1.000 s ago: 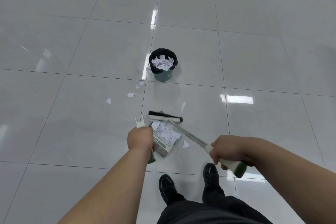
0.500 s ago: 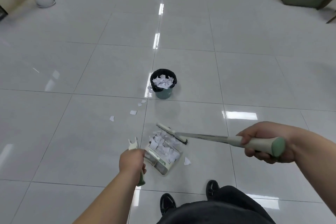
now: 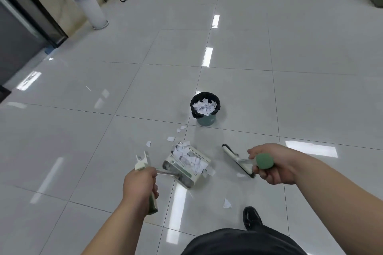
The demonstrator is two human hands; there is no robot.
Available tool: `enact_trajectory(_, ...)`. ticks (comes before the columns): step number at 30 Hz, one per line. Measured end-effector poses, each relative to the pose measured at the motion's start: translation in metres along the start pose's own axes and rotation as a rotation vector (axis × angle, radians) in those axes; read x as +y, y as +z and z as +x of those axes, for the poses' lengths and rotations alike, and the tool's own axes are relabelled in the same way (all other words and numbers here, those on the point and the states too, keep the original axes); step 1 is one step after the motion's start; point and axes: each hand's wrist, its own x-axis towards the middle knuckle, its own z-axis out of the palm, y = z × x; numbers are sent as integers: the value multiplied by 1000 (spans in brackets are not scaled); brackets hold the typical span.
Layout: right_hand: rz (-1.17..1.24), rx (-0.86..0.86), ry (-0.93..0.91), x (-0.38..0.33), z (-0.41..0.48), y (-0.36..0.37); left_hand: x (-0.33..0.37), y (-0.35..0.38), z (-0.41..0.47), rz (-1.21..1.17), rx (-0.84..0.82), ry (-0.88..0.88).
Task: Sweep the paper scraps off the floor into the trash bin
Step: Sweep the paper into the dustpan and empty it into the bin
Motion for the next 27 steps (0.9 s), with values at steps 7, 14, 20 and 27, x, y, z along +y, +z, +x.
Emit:
enact_trajectory(7,151,-146,-44,-55,30,-72,51,48,-40,-134,113,77)
enact_trajectory(14,157,-202,-70,-89,46,-125,91,98,-75,-206,172,149)
enact_trajectory(20,180,-226,-70,-93,53,-156,118,154,-83,-154,176,246)
enact_trajectory(27,200,-246,-55,-86,53,-190,121,233,-58,186,160,394)
